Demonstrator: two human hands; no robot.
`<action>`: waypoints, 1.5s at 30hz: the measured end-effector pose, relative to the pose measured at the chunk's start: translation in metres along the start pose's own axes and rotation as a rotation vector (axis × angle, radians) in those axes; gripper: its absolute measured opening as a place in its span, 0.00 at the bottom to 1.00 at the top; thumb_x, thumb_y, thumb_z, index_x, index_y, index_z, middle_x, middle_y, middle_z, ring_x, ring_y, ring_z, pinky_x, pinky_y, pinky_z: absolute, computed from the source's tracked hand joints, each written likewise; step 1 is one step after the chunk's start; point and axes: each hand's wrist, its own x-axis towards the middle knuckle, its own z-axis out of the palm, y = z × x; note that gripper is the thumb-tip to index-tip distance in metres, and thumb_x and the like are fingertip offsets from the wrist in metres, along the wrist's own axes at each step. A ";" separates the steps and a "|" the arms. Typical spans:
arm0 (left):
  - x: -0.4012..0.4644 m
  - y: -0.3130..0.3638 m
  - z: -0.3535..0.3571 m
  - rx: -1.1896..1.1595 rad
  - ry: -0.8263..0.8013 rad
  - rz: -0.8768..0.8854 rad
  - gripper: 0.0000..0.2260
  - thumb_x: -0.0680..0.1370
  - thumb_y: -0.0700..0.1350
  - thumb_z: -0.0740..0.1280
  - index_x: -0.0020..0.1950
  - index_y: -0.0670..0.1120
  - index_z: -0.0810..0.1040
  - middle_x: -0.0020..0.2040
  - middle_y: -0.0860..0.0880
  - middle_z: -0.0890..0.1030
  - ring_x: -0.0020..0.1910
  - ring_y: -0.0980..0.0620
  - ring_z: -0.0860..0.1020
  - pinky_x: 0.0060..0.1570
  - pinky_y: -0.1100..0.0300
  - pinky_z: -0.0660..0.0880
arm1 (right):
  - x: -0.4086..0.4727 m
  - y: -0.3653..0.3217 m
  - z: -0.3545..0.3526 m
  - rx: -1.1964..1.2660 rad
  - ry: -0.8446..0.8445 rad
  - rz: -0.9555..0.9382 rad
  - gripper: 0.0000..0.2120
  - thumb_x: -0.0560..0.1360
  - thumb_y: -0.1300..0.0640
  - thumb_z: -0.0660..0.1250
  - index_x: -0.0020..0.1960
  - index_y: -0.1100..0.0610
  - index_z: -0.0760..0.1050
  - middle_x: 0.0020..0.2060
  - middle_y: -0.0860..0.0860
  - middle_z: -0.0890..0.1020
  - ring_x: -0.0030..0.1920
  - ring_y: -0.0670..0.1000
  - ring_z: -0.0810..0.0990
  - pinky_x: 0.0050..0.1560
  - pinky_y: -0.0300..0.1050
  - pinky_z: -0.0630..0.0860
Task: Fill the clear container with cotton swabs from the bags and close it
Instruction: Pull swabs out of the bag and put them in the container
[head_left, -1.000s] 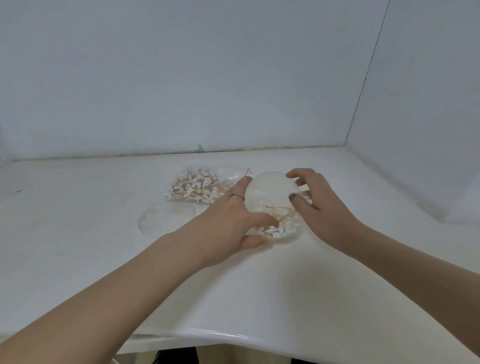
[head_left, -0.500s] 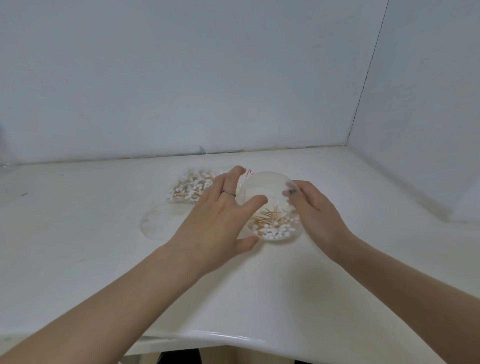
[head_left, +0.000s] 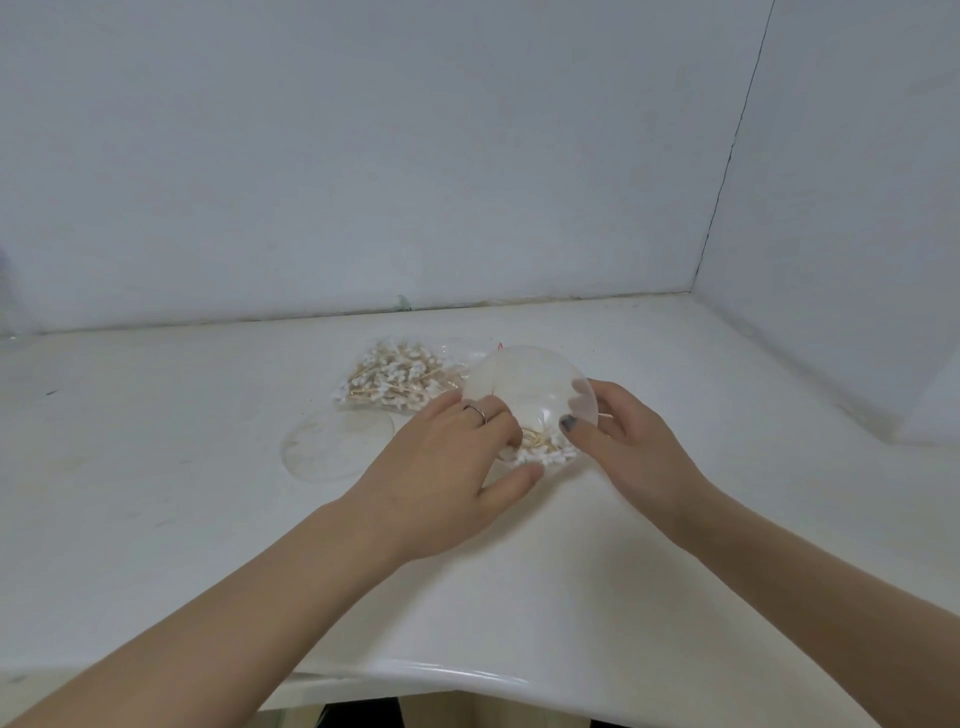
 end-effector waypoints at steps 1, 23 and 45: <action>0.001 0.001 0.001 0.001 0.024 -0.004 0.21 0.82 0.61 0.52 0.53 0.50 0.80 0.51 0.55 0.80 0.48 0.54 0.77 0.63 0.60 0.64 | 0.000 0.000 0.000 0.003 0.006 0.001 0.14 0.79 0.53 0.68 0.64 0.45 0.75 0.57 0.39 0.83 0.60 0.42 0.80 0.66 0.51 0.75; 0.000 0.001 0.004 0.155 0.122 -0.023 0.25 0.76 0.70 0.58 0.58 0.53 0.79 0.48 0.57 0.81 0.48 0.53 0.79 0.61 0.59 0.66 | -0.003 -0.021 -0.004 -0.077 -0.046 0.083 0.10 0.79 0.44 0.65 0.60 0.40 0.74 0.56 0.42 0.81 0.55 0.46 0.83 0.63 0.56 0.76; 0.003 -0.001 0.011 0.393 0.240 0.129 0.27 0.77 0.67 0.58 0.46 0.46 0.83 0.34 0.51 0.78 0.37 0.48 0.77 0.56 0.53 0.74 | 0.041 -0.090 0.033 -1.708 -0.735 -0.270 0.20 0.76 0.66 0.59 0.65 0.51 0.75 0.48 0.51 0.77 0.44 0.54 0.76 0.30 0.42 0.64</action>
